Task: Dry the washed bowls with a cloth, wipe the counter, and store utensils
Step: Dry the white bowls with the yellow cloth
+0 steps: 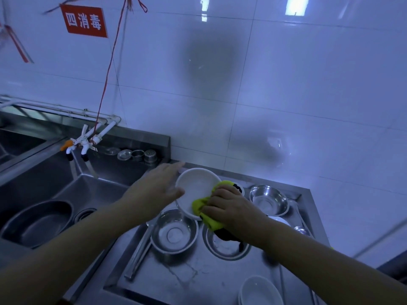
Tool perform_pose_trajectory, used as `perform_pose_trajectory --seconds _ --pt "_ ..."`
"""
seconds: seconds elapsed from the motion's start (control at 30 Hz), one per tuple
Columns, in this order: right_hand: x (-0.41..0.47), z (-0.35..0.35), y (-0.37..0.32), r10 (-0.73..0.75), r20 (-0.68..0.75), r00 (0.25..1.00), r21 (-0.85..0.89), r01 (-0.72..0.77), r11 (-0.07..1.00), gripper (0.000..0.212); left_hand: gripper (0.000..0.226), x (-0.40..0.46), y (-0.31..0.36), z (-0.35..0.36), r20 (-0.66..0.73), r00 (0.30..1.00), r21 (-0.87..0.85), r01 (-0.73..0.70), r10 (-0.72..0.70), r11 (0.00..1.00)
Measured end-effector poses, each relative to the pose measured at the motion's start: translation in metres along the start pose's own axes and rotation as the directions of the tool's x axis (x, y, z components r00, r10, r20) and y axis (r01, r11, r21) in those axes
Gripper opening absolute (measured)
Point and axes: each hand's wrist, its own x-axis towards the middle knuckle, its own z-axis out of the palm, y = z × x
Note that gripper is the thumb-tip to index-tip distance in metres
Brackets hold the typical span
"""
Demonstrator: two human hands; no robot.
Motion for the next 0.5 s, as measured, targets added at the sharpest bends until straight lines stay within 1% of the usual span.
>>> perform_pose_trajectory --seconds 0.03,0.07,0.1,0.13,0.17,0.2,0.23,0.27,0.3,0.33,0.37,0.4,0.43,0.47,0.5 --pt "-0.001 -0.001 0.001 0.016 0.007 1.000 0.016 -0.016 1.000 0.023 0.055 -0.008 0.003 -0.001 -0.074 0.982 0.169 -0.157 0.171 0.973" --pt "-0.001 -0.001 0.002 0.034 0.013 0.999 0.035 -0.034 0.999 0.024 0.047 -0.013 0.005 -0.001 -0.080 0.933 0.321 -0.310 0.351 0.895" --pt "-0.001 -0.002 0.001 0.055 0.014 0.998 0.065 -0.056 0.996 0.024 0.038 -0.017 0.009 0.000 -0.033 0.870 0.440 -0.429 0.492 0.789" --pt "-0.001 -0.003 0.001 0.075 0.006 0.997 0.099 -0.075 0.992 0.023 0.032 -0.019 0.013 0.000 0.046 0.819 0.502 -0.514 0.572 0.696" --pt "0.000 -0.004 0.000 0.090 -0.004 0.996 0.133 -0.089 0.987 0.023 0.028 -0.019 0.015 0.002 0.112 0.789 0.521 -0.564 0.604 0.640" --pt "0.000 -0.005 0.000 0.100 -0.021 0.995 0.163 -0.096 0.982 0.023 0.027 -0.017 0.015 0.002 0.152 0.780 0.516 -0.587 0.608 0.624" --pt "0.000 -0.007 0.000 0.112 -0.037 0.993 0.191 -0.103 0.976 0.021 0.025 -0.015 0.016 0.003 0.175 0.786 0.500 -0.590 0.593 0.634" --pt "-0.001 -0.008 -0.001 0.136 -0.065 0.989 0.220 -0.118 0.968 0.019 0.021 -0.014 0.015 0.003 0.186 0.806 0.479 -0.573 0.561 0.665" --pt "-0.002 -0.009 -0.002 0.184 -0.102 0.978 0.265 -0.151 0.952 0.021 0.018 -0.014 0.012 0.003 0.186 0.841 0.433 -0.534 0.508 0.726" --pt "-0.004 -0.010 -0.004 0.267 -0.150 0.952 0.335 -0.205 0.920 0.025 0.014 -0.014 0.009 0.003 0.164 0.888 0.344 -0.460 0.430 0.819" --pt "-0.007 -0.012 -0.005 0.386 -0.207 0.899 0.423 -0.274 0.864 0.024 0.010 -0.016 0.006 0.005 0.145 0.932 0.216 -0.356 0.331 0.909" --pt "-0.009 -0.013 -0.006 0.509 -0.260 0.821 0.512 -0.330 0.793 0.020 0.006 -0.018 0.005 0.007 0.146 0.965 0.056 -0.229 0.219 0.972" --pt "-0.010 -0.014 -0.006 0.608 -0.296 0.736 0.578 -0.369 0.728 0.020 0.010 -0.020 0.004 0.010 0.147 0.982 -0.118 -0.098 0.115 0.988" --pt "-0.009 -0.014 -0.008 0.668 -0.319 0.672 0.615 -0.390 0.685 0.026 0.013 -0.021 0.005 0.014 0.153 0.988 -0.308 0.017 0.031 0.951" --pt "-0.006 -0.014 -0.010 0.685 -0.347 0.640 0.617 -0.395 0.681 0.030 0.012 -0.022 0.008 0.019 0.167 0.985 -0.503 0.113 -0.032 0.857"
